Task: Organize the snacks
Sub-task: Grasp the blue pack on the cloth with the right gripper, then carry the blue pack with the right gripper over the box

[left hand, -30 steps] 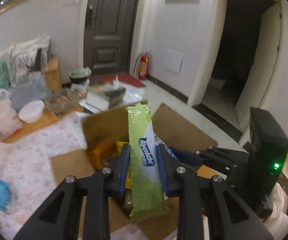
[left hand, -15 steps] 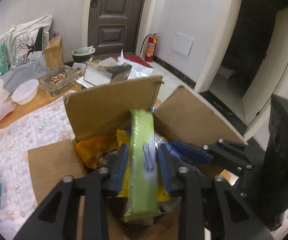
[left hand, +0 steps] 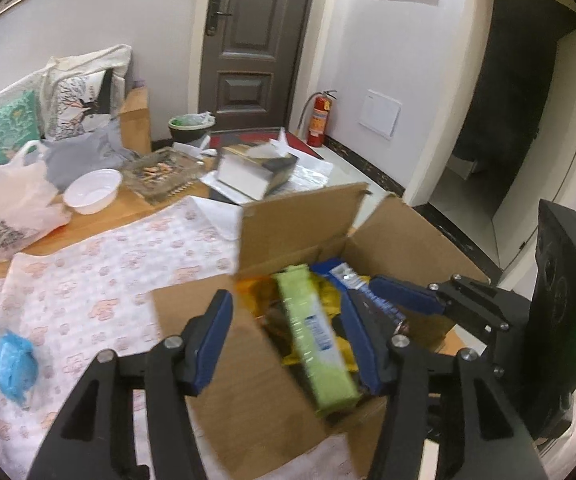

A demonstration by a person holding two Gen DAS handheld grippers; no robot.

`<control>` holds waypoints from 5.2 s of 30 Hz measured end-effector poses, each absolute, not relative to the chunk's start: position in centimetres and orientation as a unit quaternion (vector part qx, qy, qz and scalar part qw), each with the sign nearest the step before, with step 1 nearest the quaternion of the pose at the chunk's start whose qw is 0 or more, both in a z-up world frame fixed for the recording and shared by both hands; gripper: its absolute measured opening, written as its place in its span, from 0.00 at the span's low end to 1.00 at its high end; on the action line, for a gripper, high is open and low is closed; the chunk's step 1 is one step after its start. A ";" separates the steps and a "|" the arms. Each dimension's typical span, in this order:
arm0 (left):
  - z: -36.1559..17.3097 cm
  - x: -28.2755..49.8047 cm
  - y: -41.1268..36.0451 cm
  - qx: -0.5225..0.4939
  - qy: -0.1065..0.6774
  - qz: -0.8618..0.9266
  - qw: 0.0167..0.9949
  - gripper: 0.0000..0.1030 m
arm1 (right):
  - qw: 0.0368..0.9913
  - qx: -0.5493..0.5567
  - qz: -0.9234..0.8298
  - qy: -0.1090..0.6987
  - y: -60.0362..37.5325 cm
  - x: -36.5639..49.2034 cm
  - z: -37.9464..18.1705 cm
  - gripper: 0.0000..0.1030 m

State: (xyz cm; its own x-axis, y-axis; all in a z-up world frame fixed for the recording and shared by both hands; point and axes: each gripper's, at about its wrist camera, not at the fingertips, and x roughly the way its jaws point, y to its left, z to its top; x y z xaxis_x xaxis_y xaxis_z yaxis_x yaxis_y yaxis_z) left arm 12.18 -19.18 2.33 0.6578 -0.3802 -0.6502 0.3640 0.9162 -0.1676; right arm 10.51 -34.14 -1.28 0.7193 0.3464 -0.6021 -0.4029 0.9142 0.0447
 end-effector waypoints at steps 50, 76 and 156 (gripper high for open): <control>-9.9 11.4 23.7 -0.186 0.398 -0.095 0.894 0.63 | 0.832 -0.037 0.315 0.456 6.4 20.1 -12.7 0.82; -10.5 11.8 20.8 -0.184 0.416 -0.131 0.881 0.63 | 0.758 -0.151 0.472 0.424 4.9 15.7 -12.7 0.73; 0.7 16.3 -27.8 0.010 0.403 -0.304 0.863 0.55 | 0.923 0.021 0.239 0.300 -38.9 8.1 -1.3 0.60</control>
